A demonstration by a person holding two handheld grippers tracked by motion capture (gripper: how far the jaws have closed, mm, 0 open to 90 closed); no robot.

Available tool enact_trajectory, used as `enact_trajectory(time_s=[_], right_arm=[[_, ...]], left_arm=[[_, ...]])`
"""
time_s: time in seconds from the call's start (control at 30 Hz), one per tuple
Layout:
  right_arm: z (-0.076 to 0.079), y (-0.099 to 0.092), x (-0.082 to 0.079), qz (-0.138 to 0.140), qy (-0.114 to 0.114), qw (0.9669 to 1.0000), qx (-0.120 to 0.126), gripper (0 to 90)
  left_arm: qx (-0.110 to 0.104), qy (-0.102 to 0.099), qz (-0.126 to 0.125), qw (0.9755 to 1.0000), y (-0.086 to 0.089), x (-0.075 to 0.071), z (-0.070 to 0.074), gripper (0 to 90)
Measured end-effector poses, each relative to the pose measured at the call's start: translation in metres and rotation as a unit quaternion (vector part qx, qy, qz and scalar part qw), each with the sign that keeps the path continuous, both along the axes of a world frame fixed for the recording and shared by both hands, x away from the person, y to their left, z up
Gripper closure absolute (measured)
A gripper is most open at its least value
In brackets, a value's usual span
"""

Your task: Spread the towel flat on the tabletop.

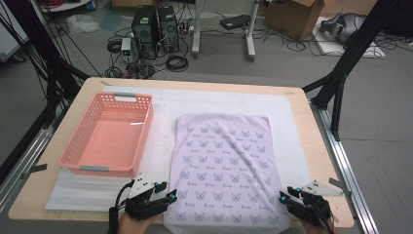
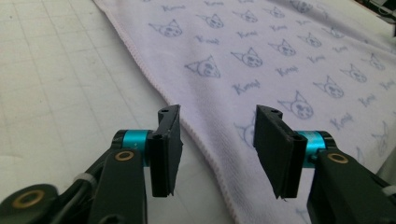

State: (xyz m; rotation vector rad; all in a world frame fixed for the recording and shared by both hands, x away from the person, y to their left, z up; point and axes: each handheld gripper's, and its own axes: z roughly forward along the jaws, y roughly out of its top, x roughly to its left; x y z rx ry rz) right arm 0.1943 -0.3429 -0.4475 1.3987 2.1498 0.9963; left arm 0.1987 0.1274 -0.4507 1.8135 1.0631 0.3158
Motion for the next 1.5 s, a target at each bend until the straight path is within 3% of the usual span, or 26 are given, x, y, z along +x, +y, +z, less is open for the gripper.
enact_trajectory(time_s=[0.03,0.07,0.17,0.23,0.3,0.4,0.47,0.57,0.73,0.9,1.03,1.2,1.27,1.3,1.33,1.37,1.43,1.47,1.5], right_arm=[[0.000,0.000,0.002,0.010,0.000,0.9999,0.008,82.7],[0.001,0.001,0.002,0.020,0.005,0.9997,0.011,86.9],[0.004,-0.002,0.000,0.026,0.003,0.9996,-0.010,88.9],[0.004,-0.017,-0.002,0.014,0.013,0.9997,0.012,89.0],[0.003,-0.028,-0.008,0.008,0.016,0.9997,0.019,88.9],[0.006,-0.028,-0.013,0.021,0.005,0.9993,0.031,83.9],[0.009,-0.026,-0.010,0.025,-0.012,0.9986,0.046,67.2],[0.012,-0.023,-0.003,0.020,-0.021,0.9978,0.059,61.5],[0.016,-0.017,0.009,0.008,-0.036,0.9978,0.056,59.3],[0.014,-0.019,0.024,-0.004,-0.030,0.9981,0.053,58.3],[0.013,-0.022,0.043,-0.011,-0.031,0.9979,0.056,58.2],[0.007,-0.020,0.075,-0.017,-0.015,0.9976,0.065,57.5],[0.004,-0.012,0.089,-0.005,-0.007,0.9983,0.057,59.9],[0.001,-0.008,0.096,0.004,-0.006,0.9989,0.046,67.2],[-0.001,-0.003,0.101,0.006,0.005,0.9998,0.018,76.1],[0.001,-0.002,0.103,0.007,-0.005,1.0000,0.003,86.6],[0.006,-0.002,0.106,-0.021,-0.009,0.9983,-0.053,88.0],[0.006,-0.005,0.107,-0.031,-0.009,0.9976,-0.062,88.0],[0.005,-0.011,0.109,-0.036,0.001,0.9987,-0.036,87.9]], left_arm=[[0.000,-0.002,-0.002,1.0000,0.000,0.000,0.000,49.5],[0.000,-0.003,-0.003,1.0000,0.000,0.000,0.000,49.1],[0.002,-0.005,-0.004,1.0000,0.000,0.001,-0.001,48.0],[0.001,-0.007,-0.003,1.0000,0.001,0.002,-0.001,46.5],[0.000,-0.008,-0.002,1.0000,0.001,0.005,-0.001,46.4],[0.005,-0.007,0.001,1.0000,0.001,0.005,-0.002,45.6],[0.009,-0.005,0.000,0.9999,0.001,0.005,-0.003,45.7],[0.019,-0.010,0.000,0.9998,0.002,0.004,-0.001,46.4],[0.021,-0.012,-0.003,0.9997,0.001,0.011,0.002,47.8],[0.020,-0.013,-0.006,0.9997,0.000,0.028,0.005,47.8],[0.018,-0.010,-0.009,0.9997,-0.004,0.046,0.006,47.5],[0.015,0.001,-0.023,0.9996,-0.015,0.070,0.003,45.4],[0.013,0.002,-0.028,0.9995,-0.019,0.078,0.004,45.0],[0.011,0.001,-0.028,0.9995,-0.020,0.082,0.005,44.9],[0.010,0.000,-0.028,0.9996,-0.021,0.086,0.006,44.5],[0.009,0.000,-0.027,0.9996,-0.021,0.089,0.006,44.3],[0.007,-0.002,-0.028,0.9996,-0.023,0.094,0.006,43.5],[0.005,-0.003,-0.031,0.9995,-0.024,0.096,0.007,43.4],[0.005,-0.005,-0.032,0.9995,-0.024,0.098,0.007,43.3]])
